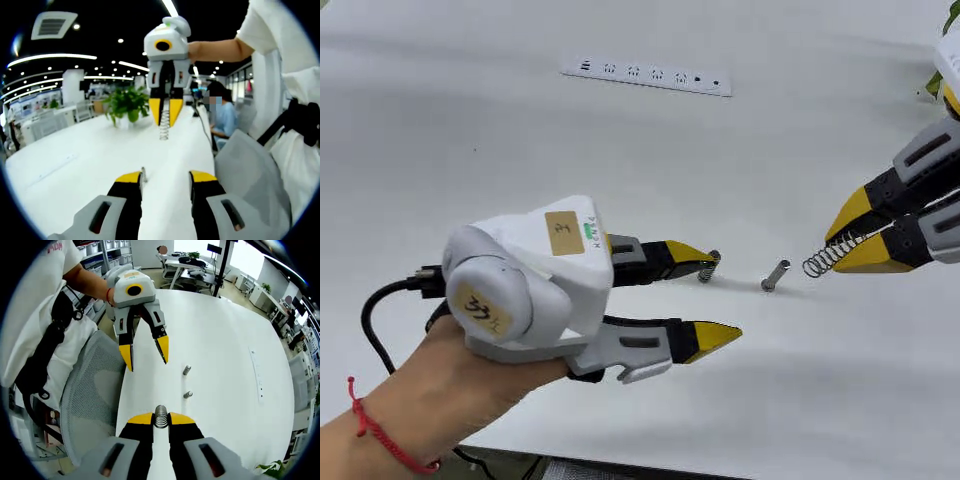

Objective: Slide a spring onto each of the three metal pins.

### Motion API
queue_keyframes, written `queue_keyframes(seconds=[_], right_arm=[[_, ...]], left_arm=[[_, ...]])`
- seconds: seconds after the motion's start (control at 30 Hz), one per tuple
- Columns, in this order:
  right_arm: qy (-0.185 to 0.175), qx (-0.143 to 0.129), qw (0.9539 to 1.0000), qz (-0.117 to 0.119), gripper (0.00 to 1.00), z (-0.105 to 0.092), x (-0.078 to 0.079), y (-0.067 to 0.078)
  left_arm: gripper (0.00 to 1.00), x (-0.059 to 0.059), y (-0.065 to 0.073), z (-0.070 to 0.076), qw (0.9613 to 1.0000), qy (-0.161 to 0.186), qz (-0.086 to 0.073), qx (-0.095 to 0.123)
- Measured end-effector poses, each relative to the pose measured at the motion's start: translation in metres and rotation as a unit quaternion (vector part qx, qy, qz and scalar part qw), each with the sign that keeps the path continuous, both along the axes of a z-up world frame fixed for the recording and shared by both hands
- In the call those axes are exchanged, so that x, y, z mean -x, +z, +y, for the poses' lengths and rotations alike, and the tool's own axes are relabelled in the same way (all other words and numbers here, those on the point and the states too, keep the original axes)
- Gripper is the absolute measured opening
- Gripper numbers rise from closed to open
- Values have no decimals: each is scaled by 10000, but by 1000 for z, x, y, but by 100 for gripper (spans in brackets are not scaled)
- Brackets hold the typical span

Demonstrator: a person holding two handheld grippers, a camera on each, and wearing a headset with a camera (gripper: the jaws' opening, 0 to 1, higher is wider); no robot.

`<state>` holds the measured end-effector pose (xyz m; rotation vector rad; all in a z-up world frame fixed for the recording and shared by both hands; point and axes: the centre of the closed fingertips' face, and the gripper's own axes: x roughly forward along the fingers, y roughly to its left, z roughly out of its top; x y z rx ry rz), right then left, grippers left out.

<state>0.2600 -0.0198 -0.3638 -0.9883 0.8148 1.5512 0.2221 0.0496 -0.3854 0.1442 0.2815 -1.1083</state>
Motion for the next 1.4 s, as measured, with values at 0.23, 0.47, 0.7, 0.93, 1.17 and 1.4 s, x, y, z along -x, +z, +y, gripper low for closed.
queue_keyframes(seconds=[0.23, 0.47, 0.7, 0.93, 1.17, 1.4], right_arm=[[-249, 131, 9996, -86, 12, -8, -21, -8], [-456, 253, 9986, -102, 12, -14, -38, -25], [-633, 319, 9974, -82, 12, -16, -50, -40], [-794, 384, 9961, -69, 12, -17, -60, -59], [-891, 478, 9949, -47, 12, -20, -69, -79], [-928, 565, 9941, -39, 12, -20, -73, -93]], left_arm=[[50, -4, -4, 25, 9998, 193, -48, -50], [66, -9, -8, 43, 9994, 329, -79, -28], [85, -13, -16, 55, 9992, 391, 5, -104], [100, -11, -30, 59, 9993, 317, 112, -183], [100, -6, -41, 63, 9990, 272, 225, -287], [100, -8, -42, 65, 9987, 374, 299, -194]])
